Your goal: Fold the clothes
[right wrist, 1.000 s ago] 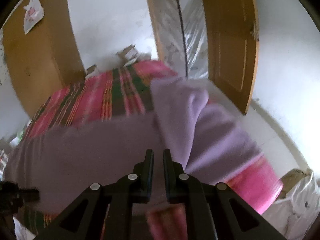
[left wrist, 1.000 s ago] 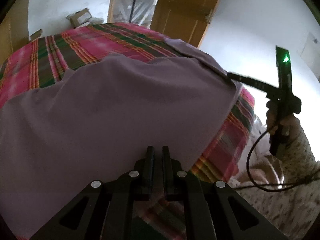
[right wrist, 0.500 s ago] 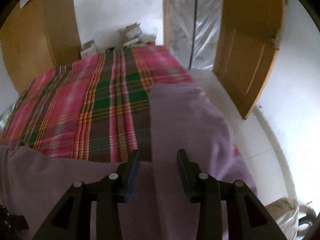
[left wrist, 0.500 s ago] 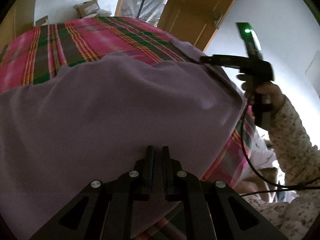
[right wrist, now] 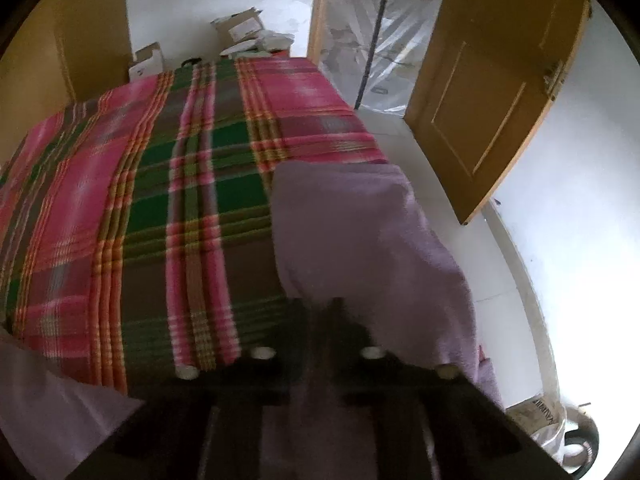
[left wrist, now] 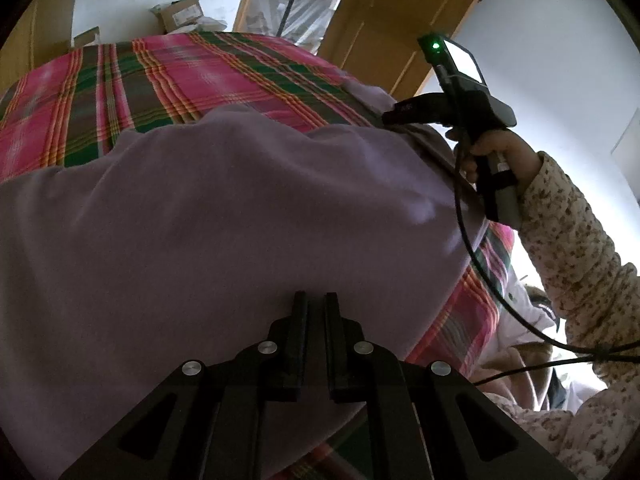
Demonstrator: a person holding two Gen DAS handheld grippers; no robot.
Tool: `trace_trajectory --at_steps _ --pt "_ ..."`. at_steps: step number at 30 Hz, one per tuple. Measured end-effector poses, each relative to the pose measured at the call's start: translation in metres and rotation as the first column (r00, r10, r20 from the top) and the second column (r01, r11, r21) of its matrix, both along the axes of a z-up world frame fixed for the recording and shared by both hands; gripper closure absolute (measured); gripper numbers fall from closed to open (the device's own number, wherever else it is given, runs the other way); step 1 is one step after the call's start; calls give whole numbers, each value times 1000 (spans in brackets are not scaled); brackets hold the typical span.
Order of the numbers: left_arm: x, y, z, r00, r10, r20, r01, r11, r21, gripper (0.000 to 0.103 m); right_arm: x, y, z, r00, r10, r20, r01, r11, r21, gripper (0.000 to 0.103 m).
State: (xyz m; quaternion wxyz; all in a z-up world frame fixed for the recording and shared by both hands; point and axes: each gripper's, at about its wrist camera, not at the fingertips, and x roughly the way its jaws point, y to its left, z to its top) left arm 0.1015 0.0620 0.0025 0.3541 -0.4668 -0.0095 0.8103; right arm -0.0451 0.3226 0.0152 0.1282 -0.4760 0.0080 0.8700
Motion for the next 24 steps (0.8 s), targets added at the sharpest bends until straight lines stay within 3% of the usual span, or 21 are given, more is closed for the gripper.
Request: trace_trajectory --at_steps 12,17,24 --pt "-1 2 0 1000 8 -1 -8 1000 -3 96 44 45 30 986 -100 -137 88 992 -86 99" --pt "-1 2 1 1000 4 -3 -4 1000 -11 96 78 75 48 963 -167 -210 141 981 -134 99" --pt "-1 2 0 1000 5 0 -5 1000 -9 96 112 121 49 925 -294 -242 240 944 -227 99"
